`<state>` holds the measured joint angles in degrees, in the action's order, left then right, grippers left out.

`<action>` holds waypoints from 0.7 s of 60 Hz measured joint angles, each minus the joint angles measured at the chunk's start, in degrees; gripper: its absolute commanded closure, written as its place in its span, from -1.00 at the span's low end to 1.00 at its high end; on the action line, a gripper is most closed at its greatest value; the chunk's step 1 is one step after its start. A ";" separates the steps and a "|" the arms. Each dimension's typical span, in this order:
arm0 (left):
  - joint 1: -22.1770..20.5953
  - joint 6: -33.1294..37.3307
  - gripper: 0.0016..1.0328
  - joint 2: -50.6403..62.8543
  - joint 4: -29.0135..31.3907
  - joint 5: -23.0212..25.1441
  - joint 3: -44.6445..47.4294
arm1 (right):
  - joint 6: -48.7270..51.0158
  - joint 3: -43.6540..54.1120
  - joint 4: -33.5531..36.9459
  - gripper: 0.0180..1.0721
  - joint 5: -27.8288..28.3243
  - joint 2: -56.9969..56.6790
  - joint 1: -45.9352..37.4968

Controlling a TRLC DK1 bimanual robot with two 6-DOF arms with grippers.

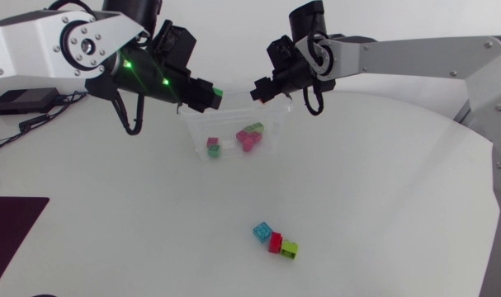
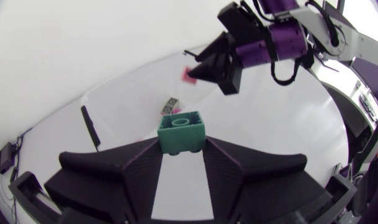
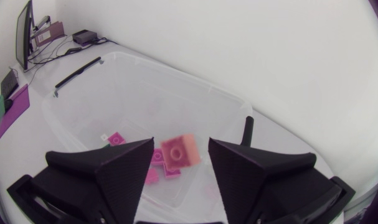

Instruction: Pick up the duplo bricks and place them in the container

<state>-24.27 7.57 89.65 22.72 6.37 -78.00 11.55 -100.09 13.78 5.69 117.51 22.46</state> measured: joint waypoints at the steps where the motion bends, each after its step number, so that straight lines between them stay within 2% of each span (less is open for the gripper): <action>1: 0.31 0.00 0.73 0.02 -1.44 -0.02 0.00 | 0.00 0.00 0.17 -0.80 0.00 0.07 0.00; 9: 1.55 0.02 0.68 1.81 -8.24 -0.48 -0.02 | 0.02 0.09 1.29 -0.83 0.00 -0.55 0.00; 15: 2.34 0.04 0.62 5.09 -10.78 -0.66 -0.61 | 0.44 2.71 1.42 -0.83 0.00 -3.69 0.02; 22: 3.28 0.09 0.62 9.94 -14.01 -0.68 -1.90 | 1.60 10.78 1.38 -0.83 0.52 -12.50 0.42; 34: 4.44 0.22 0.59 15.17 -18.21 -0.66 -5.31 | 5.66 29.16 2.58 -0.83 4.87 -30.95 1.51; 36: 4.66 0.22 0.45 16.13 -18.40 -0.68 -6.38 | 6.56 32.30 2.86 -0.83 5.73 -33.40 1.51; 41: 5.22 0.22 -0.30 18.34 -18.38 -0.68 -8.55 | 9.09 41.33 4.39 -0.83 7.72 -39.82 1.62; 42: 5.33 0.22 -0.50 18.67 -18.38 -0.68 -8.72 | 9.57 42.99 4.52 -0.83 8.09 -40.46 1.62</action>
<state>-18.94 7.79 108.31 4.34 5.69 -86.72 21.12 -57.10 18.31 13.78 77.06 24.08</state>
